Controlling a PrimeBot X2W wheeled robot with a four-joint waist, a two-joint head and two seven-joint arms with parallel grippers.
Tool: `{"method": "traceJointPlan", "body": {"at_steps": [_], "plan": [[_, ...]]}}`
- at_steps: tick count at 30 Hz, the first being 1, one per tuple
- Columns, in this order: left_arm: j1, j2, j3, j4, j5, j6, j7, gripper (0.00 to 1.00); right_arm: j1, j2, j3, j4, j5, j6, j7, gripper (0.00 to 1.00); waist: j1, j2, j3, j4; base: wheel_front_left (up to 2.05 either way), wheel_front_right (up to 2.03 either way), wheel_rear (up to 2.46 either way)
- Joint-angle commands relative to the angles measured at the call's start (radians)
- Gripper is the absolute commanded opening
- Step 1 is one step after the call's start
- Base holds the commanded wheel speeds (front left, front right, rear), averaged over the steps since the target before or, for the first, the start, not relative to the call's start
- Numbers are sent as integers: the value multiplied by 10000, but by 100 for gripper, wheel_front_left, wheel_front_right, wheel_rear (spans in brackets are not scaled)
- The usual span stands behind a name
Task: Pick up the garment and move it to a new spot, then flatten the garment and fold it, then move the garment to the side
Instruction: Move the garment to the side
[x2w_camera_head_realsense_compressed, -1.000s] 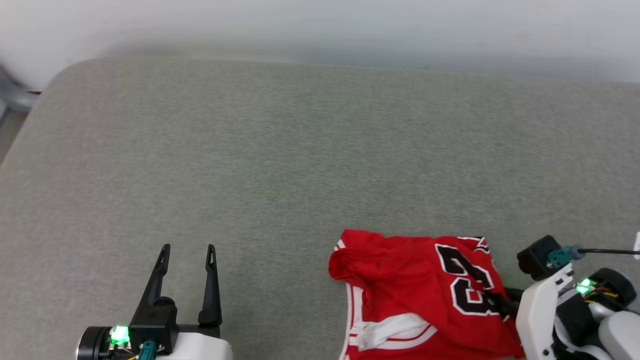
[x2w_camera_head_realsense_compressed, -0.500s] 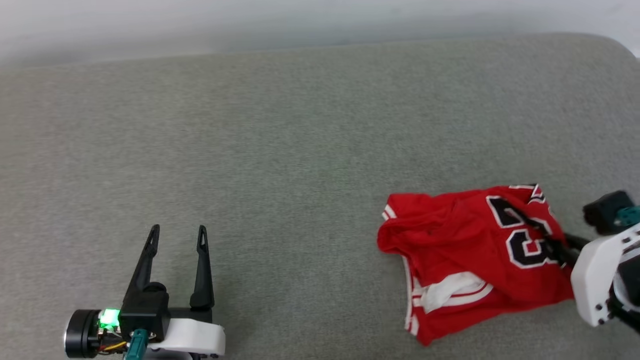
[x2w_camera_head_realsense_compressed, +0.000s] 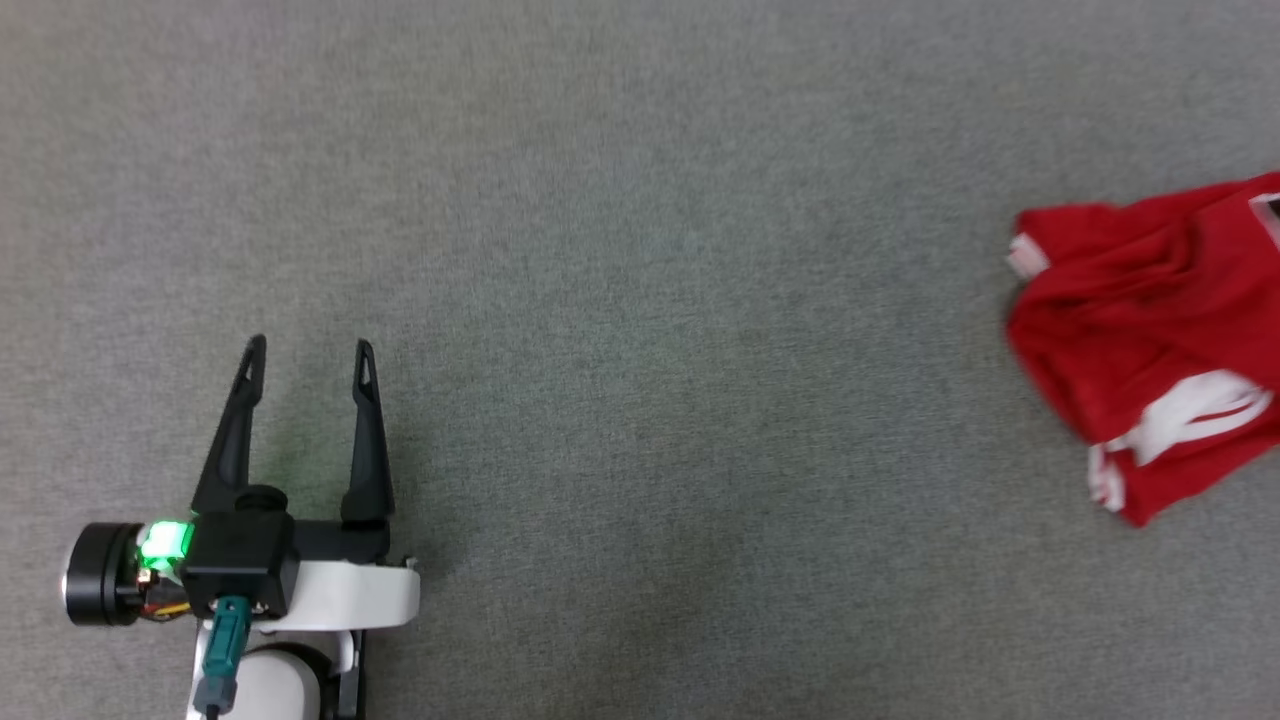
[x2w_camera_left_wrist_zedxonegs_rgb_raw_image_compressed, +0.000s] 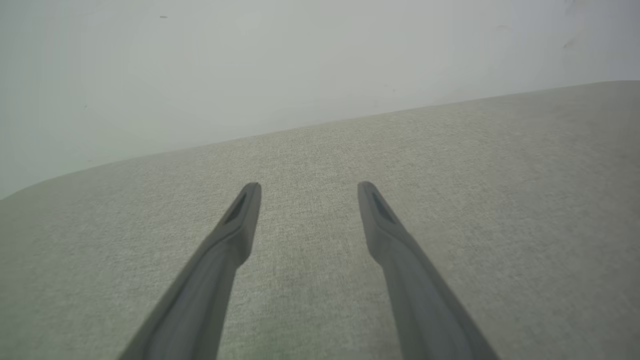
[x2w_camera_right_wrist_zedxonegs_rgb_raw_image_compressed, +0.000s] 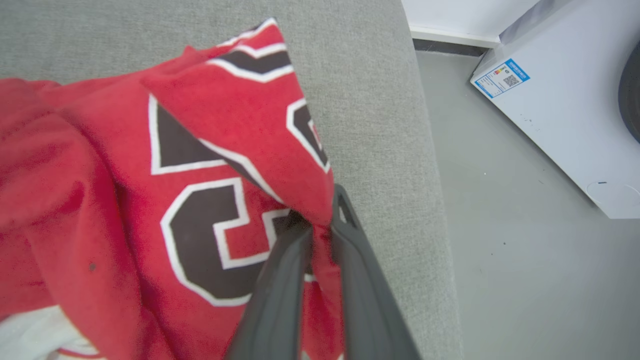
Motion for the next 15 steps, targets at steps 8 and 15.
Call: {"method": "traceJointPlan", "body": {"at_steps": [8,15], "plan": [[-725,241,-69,-579,127,203,-47,100,-1693,-548,-2023,2231,-380,-20,-152,0,-2,0,1612,216,0,0,0],[-864,411,-125,-825,138,329,-47,100,-2610,-256,-2640,3383,-989,-20,-5,0,-2,0,1876,250,0,0,0]]}}
